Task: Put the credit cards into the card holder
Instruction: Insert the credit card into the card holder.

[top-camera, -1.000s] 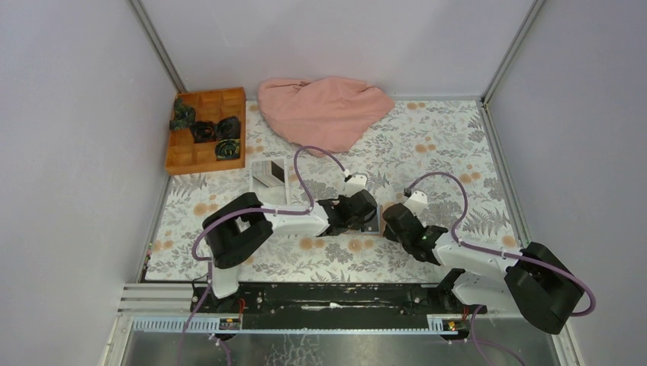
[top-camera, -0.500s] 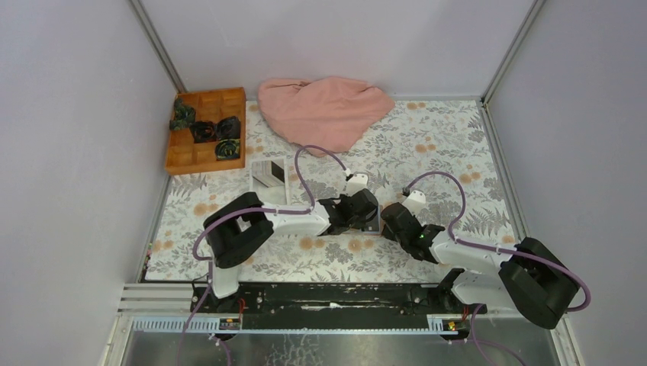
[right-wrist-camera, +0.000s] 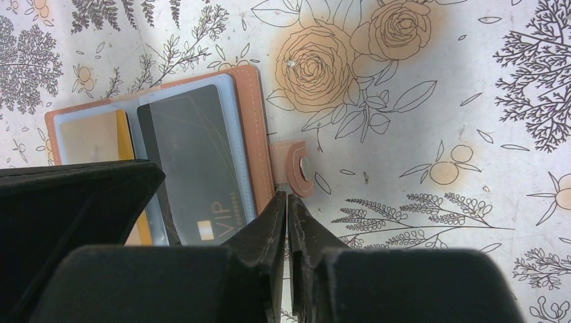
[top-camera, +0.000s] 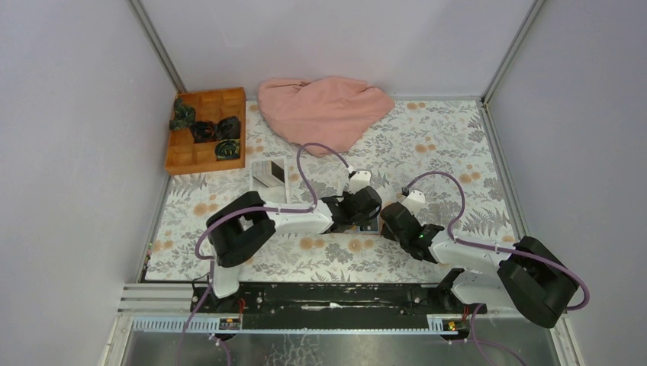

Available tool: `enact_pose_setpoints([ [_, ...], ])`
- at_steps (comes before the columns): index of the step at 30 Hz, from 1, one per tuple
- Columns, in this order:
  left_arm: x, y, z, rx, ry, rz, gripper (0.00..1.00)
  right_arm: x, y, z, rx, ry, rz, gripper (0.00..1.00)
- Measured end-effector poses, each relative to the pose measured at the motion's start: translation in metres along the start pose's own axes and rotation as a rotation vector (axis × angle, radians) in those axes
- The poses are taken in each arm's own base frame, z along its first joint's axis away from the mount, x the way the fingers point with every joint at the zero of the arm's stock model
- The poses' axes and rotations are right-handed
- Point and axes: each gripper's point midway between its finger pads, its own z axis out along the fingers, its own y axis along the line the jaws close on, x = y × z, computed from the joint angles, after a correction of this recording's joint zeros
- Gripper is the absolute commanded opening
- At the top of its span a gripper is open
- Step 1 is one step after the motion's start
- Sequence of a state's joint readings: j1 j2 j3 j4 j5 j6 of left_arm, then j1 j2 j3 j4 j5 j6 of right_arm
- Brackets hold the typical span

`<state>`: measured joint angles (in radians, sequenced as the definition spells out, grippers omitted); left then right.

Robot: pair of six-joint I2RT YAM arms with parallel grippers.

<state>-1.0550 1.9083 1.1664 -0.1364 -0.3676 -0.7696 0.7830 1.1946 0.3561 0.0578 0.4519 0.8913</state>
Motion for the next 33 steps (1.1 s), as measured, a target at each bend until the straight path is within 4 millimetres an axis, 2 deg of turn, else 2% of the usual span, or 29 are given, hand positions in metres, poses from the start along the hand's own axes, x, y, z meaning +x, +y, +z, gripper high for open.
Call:
enact_pose_setpoints([
  [10, -0.006, 0.012, -0.007, -0.058, -0.025, 0.008, 0.0, 0.0, 0.0, 0.0, 0.0, 0.0, 0.001, 0.11],
  [16, 0.0, 0.02, -0.006, -0.081, -0.013, 0.018, 0.0, 0.0, 0.001, 0.0, -0.003, 0.0, 0.006, 0.11],
  [33, 0.008, 0.026, -0.001, -0.105, 0.01, 0.032, 0.0, 0.001, 0.002, 0.0, -0.009, 0.004, 0.007, 0.11],
])
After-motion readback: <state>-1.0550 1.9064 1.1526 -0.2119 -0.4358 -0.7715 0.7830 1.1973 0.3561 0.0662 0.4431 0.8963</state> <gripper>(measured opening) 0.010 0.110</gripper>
